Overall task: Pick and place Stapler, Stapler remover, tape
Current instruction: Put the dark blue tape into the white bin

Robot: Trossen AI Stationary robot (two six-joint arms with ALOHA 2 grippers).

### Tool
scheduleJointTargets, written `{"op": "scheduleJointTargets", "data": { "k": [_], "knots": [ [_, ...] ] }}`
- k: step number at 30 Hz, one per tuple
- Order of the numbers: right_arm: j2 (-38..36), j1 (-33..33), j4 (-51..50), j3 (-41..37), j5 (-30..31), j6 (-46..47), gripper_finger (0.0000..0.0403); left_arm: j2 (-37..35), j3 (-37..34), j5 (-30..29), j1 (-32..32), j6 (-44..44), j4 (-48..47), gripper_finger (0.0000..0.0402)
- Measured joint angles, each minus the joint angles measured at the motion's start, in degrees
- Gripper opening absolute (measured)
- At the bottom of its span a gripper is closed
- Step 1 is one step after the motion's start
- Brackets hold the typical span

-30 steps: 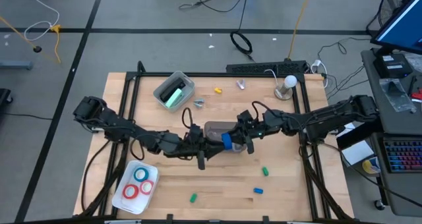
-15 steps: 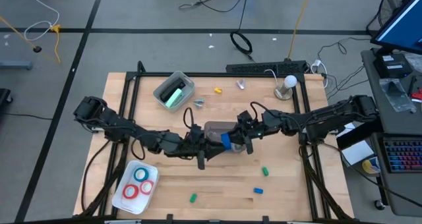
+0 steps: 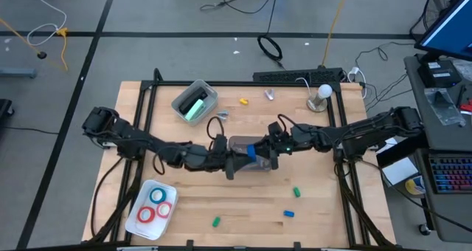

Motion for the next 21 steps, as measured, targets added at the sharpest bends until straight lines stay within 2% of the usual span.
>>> {"op": "scheduleJointTargets", "data": {
  "k": [3,7,10,16,21],
  "knots": [
    [0.02,-0.02,-0.09,-0.02,0.48,0.02,0.0032,-0.02,0.09,-0.21,0.48,-0.95,-1.13,0.0082],
    [0.02,-0.07,0.16,-0.02,0.3,-0.35,0.0032,-0.04,0.11,-0.3,0.98,1.19,-1.13,0.0032],
    [0.02,-0.09,0.22,-0.02,-0.46,-2.2,0.004,-0.04,0.13,-0.01,1.12,1.51,-1.18,0.0032],
    [-0.43,-0.24,-2.99,0.08,-5.31,-7.32,0.0098,0.01,0.22,2.61,0.83,0.5,-3.19,0.0032],
    [-0.46,-0.28,-8.3,0.11,-13.53,-7.17,0.0145,-1.02,0.22,3.27,-0.53,-3.45,-11.73,0.0032]
  ]
}}
